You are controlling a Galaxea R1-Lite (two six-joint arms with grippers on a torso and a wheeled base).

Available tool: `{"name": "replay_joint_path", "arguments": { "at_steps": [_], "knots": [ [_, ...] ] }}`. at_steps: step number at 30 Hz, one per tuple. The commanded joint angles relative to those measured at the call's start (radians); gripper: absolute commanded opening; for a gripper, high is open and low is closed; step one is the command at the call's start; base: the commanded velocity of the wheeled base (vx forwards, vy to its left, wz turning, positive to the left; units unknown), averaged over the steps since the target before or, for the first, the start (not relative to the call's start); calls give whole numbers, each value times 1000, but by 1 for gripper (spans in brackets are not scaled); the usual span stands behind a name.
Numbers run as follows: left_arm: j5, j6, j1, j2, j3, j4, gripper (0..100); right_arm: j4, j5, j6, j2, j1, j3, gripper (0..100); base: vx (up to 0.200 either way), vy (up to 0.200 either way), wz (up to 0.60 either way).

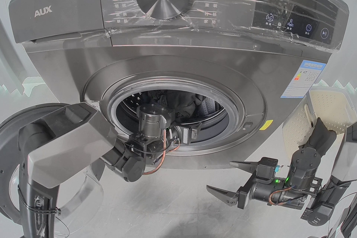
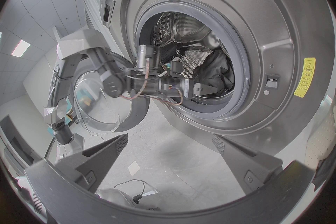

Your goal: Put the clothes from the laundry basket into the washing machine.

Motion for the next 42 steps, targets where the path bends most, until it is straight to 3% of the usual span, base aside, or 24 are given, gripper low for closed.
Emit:
{"name": "replay_joint_path", "arguments": {
  "at_steps": [1, 2, 3, 12, 18, 23, 26, 29, 34, 37, 39, 40, 42],
  "knots": [
    [-7, 19, -71, -176, 226, -82, 100, 0, 1, 0, -14, -7, 10, 100, 0, 0, 0],
    [-7, 19, -71, -176, 226, -82, 100, 0, 1, 0, -14, -7, 10, 100, 0, 0, 0],
    [-7, 17, -97, -231, 324, -136, 100, 0, 1, 0, -32, -11, 24, 100, 0, 0, 0],
    [3, -1, -208, -476, 766, -364, 100, 0, -7, 6, -172, -12, 91, 100, 0, 0, 0],
    [5, -32, -209, -614, 958, -504, 100, 0, -19, 8, -274, -17, 120, 100, 0, 0, 0],
    [71, -38, -185, -680, 1076, -579, 100, 15, -114, 17, -414, -18, 165, 100, 0, 0, 0],
    [94, -38, -185, -735, 1100, -579, 100, 40, -139, 39, -457, -38, 179, 100, 0, 0, 0],
    [97, -29, -183, -781, 1117, -578, 100, 87, -148, 37, -508, -106, 179, 100, -200, 0, 0],
    [106, 10, -156, -870, 1146, -564, 100, 244, -151, 29, -629, -169, 179, 100, -200, 0, 0],
    [106, 28, -93, -964, 1156, -516, 100, 451, -150, 22, -779, -204, 179, 100, -200, 0, 0],
    [106, 34, -76, -998, 1156, -490, 100, 500, -148, 20, -817, -215, 179, 100, -200, 0, 0],
    [100, 47, -56, -1076, 1156, -418, 100, 604, -145, 20, -899, -248, 179, 100, -200, 0, 0],
    [103, 48, -56, -1153, 1154, -337, 100, 681, -144, 19, -977, -277, 179, 100, -200, 0, 0]
  ]
}}
